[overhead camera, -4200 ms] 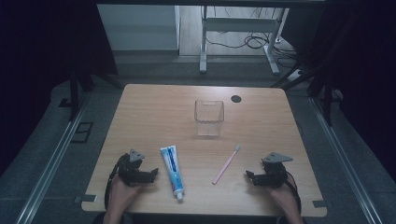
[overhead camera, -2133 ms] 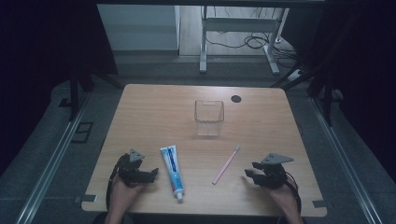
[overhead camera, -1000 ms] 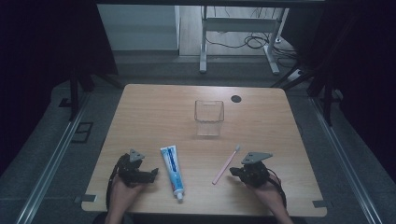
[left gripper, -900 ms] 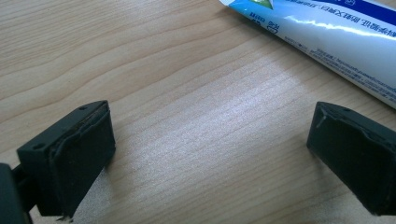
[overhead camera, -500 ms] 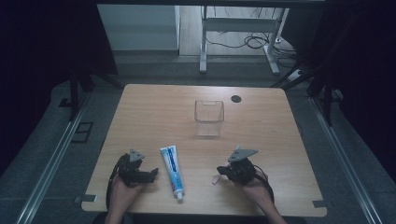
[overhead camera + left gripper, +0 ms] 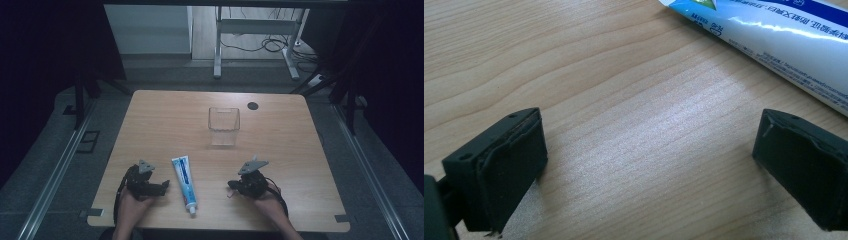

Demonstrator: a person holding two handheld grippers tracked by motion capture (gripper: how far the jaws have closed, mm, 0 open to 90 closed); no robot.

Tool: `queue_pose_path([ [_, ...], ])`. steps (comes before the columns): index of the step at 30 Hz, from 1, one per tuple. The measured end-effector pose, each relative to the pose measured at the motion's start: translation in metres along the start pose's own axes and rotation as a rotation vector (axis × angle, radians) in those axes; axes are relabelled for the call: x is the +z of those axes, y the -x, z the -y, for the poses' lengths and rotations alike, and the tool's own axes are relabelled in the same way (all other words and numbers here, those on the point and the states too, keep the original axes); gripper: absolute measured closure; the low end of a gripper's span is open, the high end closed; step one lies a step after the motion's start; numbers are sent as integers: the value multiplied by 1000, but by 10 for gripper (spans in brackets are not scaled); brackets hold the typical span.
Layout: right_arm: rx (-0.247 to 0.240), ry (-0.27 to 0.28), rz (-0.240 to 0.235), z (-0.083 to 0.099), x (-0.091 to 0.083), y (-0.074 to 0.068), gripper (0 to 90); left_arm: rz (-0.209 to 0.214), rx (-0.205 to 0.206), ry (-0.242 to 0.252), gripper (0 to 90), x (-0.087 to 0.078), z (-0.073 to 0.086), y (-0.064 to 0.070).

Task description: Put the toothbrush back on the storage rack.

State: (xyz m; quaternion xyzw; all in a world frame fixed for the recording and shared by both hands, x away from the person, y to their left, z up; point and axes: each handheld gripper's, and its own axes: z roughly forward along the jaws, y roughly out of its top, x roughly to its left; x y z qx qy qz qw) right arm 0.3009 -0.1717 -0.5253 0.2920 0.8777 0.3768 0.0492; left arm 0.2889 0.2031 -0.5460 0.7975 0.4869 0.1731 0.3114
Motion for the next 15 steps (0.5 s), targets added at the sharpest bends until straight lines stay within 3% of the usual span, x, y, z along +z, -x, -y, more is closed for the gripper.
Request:
queue_pose_path([
  [15, 13, -21, 6, 7, -5, 4, 885, 0, 0, 0, 7, 0, 0, 0],
])
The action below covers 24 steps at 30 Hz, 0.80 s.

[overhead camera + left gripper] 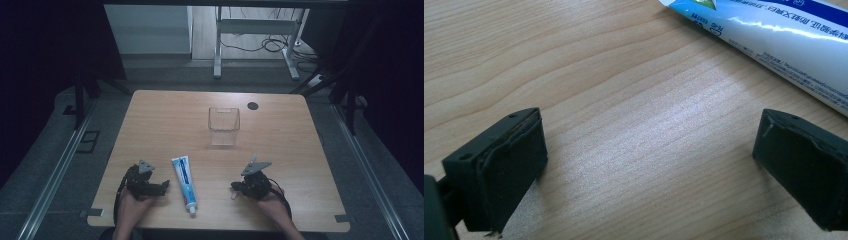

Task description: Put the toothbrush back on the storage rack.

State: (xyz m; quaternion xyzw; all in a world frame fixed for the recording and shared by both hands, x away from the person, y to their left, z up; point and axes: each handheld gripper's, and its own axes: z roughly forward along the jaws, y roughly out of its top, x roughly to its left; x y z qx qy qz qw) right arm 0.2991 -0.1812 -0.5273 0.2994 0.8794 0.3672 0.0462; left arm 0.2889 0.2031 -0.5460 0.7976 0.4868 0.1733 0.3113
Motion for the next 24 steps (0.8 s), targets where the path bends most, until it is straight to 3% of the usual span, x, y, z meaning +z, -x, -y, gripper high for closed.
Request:
queue_pose_path([
  [24, 53, -10, 61, 30, -29, 17, 881, 0, 1, 0, 7, 0, 0, 0],
])
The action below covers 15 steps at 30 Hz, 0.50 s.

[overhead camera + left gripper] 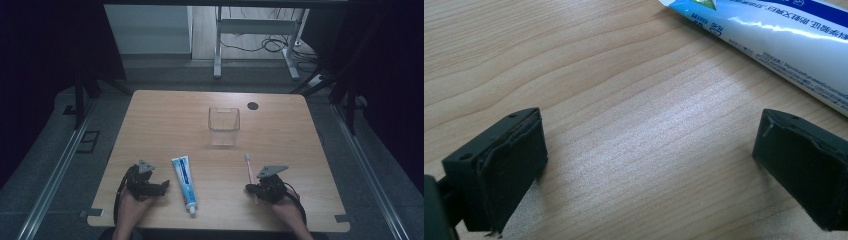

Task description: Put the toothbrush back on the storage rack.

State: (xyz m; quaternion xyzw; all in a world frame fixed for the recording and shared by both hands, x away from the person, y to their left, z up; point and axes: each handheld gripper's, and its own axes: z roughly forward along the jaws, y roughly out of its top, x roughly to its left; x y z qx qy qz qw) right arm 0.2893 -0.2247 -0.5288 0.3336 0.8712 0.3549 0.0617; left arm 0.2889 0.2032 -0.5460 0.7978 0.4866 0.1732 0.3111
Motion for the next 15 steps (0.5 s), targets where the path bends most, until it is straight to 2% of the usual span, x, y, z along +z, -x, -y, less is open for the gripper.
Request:
queue_pose_path([
  [15, 52, 2, 46, 16, -19, 19, 876, 1, -1, 0, 7, 0, 0, 0],
])
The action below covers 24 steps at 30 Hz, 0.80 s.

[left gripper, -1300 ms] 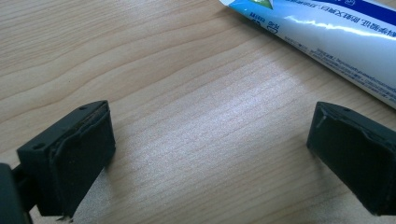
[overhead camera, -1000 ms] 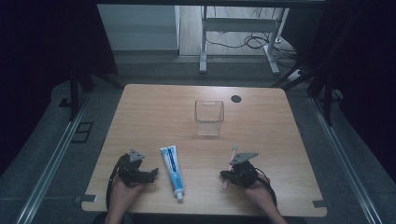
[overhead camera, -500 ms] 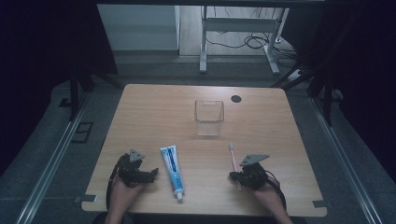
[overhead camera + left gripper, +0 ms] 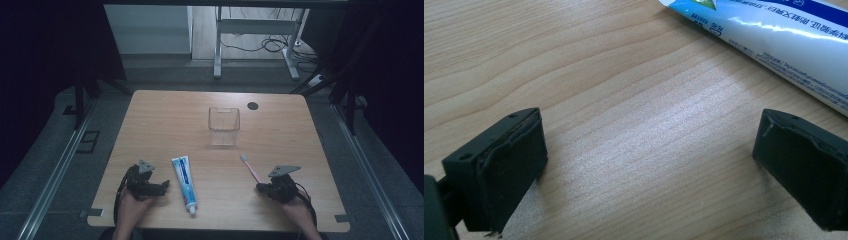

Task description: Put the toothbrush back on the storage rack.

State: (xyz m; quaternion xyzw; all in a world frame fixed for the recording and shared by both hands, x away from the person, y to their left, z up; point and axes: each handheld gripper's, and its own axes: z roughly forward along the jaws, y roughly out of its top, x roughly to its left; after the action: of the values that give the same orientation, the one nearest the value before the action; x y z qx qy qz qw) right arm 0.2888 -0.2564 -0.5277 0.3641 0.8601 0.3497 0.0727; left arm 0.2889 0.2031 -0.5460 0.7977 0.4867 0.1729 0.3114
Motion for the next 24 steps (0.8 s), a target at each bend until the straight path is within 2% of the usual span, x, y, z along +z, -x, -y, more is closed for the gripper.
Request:
queue_pose_path([
  [8, 23, 0, 31, 7, -9, 12, 876, -1, 1, 0, 7, 0, 0, 0],
  [16, 56, -3, 82, 13, -20, 32, 880, 0, -1, 0, 7, 0, 0, 0],
  [24, 55, -5, 85, 13, -21, 33, 878, 0, 0, 0, 7, 0, 0, 0],
])
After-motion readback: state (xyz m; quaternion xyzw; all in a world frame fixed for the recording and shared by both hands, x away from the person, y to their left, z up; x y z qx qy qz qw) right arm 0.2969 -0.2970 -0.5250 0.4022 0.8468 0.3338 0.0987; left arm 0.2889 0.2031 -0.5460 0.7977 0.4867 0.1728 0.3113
